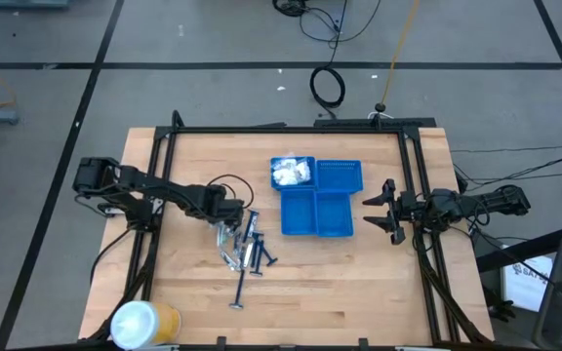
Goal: Pick & Place Travel size toiletries
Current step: Put the orange toothbrush into the top right blue basket
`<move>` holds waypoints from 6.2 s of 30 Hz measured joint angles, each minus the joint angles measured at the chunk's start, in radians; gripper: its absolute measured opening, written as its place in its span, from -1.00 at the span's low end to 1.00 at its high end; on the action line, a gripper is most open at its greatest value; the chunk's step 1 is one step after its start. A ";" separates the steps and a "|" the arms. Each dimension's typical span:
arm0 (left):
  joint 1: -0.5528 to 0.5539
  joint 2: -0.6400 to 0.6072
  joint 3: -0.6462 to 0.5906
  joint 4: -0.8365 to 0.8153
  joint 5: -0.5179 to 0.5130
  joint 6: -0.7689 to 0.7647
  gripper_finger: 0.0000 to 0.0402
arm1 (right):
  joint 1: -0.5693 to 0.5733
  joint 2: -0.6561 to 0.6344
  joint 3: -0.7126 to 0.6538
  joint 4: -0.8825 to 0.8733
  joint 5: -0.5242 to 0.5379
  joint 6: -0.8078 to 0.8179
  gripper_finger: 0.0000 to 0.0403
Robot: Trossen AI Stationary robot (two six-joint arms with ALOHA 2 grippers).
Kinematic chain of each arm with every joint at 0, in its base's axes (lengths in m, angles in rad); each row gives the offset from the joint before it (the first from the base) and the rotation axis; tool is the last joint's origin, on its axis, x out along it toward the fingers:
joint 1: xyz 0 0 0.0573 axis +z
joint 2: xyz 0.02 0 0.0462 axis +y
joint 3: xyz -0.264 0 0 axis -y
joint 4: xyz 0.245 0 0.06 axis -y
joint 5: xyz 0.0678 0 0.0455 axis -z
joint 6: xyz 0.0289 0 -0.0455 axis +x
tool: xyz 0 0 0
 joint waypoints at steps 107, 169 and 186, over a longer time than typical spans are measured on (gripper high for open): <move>0.009 -0.110 -0.065 -0.237 0.009 -0.344 -0.67 | 0.000 0.000 0.000 0.000 0.000 0.000 0.03; -0.044 -0.044 0.125 -0.311 -0.045 -0.249 0.15 | 0.000 0.000 0.000 0.000 0.000 0.000 0.03; -0.044 -0.044 0.124 -0.299 -0.046 -0.231 -0.30 | 0.000 0.000 0.000 0.000 0.000 0.000 0.03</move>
